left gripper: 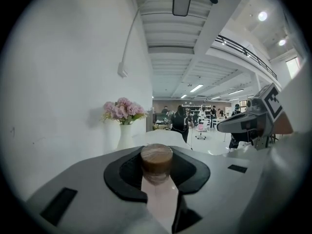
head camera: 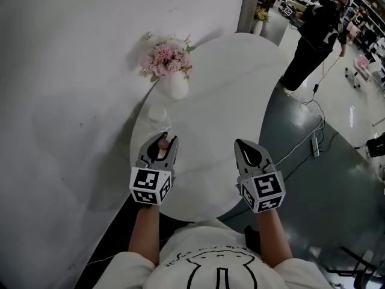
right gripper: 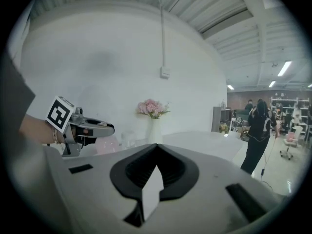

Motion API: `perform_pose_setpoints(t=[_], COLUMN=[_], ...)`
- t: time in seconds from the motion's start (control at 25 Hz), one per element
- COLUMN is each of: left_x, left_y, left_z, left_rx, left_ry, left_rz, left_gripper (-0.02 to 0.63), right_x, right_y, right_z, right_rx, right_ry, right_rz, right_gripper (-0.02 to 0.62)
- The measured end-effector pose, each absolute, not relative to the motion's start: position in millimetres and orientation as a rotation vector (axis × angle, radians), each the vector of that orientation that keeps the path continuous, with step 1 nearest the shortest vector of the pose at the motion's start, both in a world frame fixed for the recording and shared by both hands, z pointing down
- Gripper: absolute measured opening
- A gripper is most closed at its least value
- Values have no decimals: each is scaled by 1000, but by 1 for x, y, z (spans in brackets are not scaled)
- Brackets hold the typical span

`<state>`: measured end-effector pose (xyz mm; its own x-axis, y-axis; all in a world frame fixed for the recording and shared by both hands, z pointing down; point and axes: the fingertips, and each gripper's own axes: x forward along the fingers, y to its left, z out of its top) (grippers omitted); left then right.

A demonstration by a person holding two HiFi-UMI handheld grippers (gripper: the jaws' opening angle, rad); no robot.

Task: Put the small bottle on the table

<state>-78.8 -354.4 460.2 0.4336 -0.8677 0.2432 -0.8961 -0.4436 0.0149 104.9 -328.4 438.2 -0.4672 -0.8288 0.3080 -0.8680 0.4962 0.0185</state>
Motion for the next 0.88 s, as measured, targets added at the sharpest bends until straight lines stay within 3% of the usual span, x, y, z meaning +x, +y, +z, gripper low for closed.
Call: perform_pose_setpoints(t=[0.88], left_x=[-49], left_y=[-374], left_z=[536], left_rx=[2490], left_ry=[-1433], left_rz=[426], left_gripper=[117], right_x=[103], right_y=[-331], right_z=[475], right_rx=[1403], right_ry=[-2451], right_rz=[286], right_gripper=[-6])
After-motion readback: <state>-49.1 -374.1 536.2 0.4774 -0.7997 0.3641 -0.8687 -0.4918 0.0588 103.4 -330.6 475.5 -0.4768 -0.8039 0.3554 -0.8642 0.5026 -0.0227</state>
